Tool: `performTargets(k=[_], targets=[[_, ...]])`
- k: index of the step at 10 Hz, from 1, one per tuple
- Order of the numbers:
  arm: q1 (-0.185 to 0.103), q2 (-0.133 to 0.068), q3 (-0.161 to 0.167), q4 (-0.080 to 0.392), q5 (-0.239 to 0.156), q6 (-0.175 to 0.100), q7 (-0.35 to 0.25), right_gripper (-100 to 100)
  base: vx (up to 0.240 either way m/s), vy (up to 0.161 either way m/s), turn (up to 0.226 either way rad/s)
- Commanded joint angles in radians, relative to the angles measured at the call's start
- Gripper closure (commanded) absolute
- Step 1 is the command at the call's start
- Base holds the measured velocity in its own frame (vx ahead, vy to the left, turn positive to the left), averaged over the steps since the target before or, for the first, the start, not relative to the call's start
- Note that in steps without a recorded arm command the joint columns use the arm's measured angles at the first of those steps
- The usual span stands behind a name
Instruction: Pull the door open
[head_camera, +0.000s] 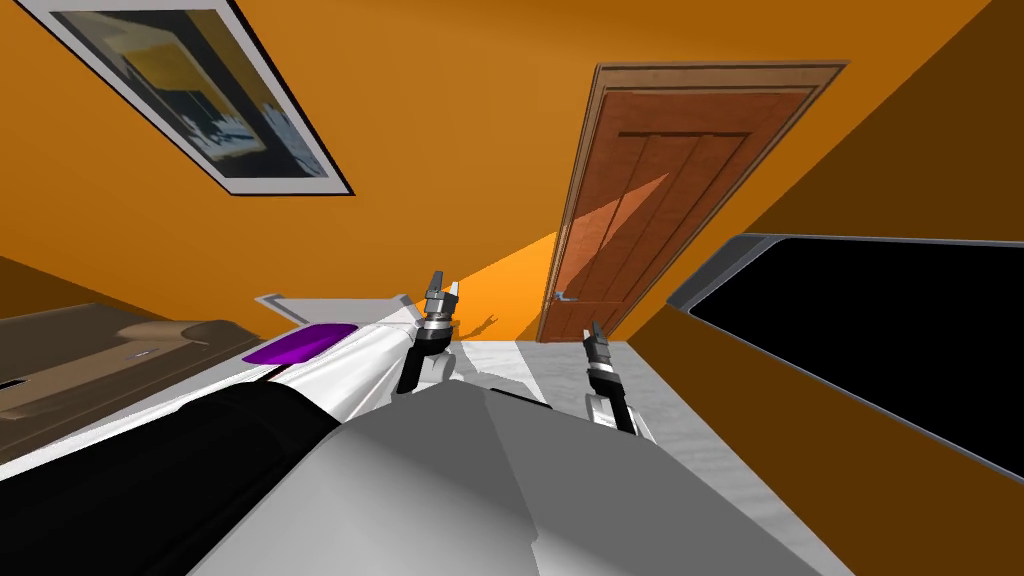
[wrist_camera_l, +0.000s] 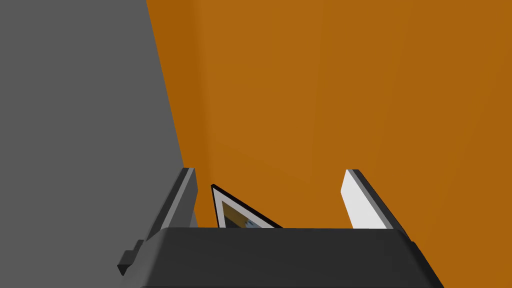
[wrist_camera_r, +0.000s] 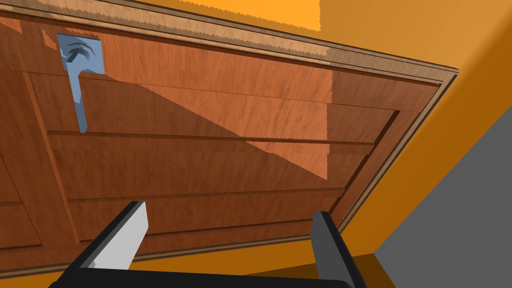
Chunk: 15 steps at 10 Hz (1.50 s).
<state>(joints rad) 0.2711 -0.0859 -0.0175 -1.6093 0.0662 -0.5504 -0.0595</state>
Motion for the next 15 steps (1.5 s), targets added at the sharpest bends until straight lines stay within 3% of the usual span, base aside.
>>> performTargets(k=[1, 4, 5, 10, 15], targets=[[-0.013, -0.003, -0.002, 0.036, -0.002, -0.011, -0.003, -100, 0.04, -0.032, 0.038], [-0.05, -0.013, -0.008, 0.118, -0.009, -0.037, -0.012, -100, 0.047, -0.034, 0.064], [-0.05, -0.013, -0.008, 0.127, -0.009, -0.037, -0.012, -100, 0.041, -0.031, 0.042], [-0.126, -0.033, -0.019, 0.293, -0.023, -0.089, -0.031, -100, 0.057, -0.048, 0.086], [-0.163, -0.042, -0.024, 0.402, -0.03, -0.115, -0.04, -100, 0.043, -0.04, 0.057]])
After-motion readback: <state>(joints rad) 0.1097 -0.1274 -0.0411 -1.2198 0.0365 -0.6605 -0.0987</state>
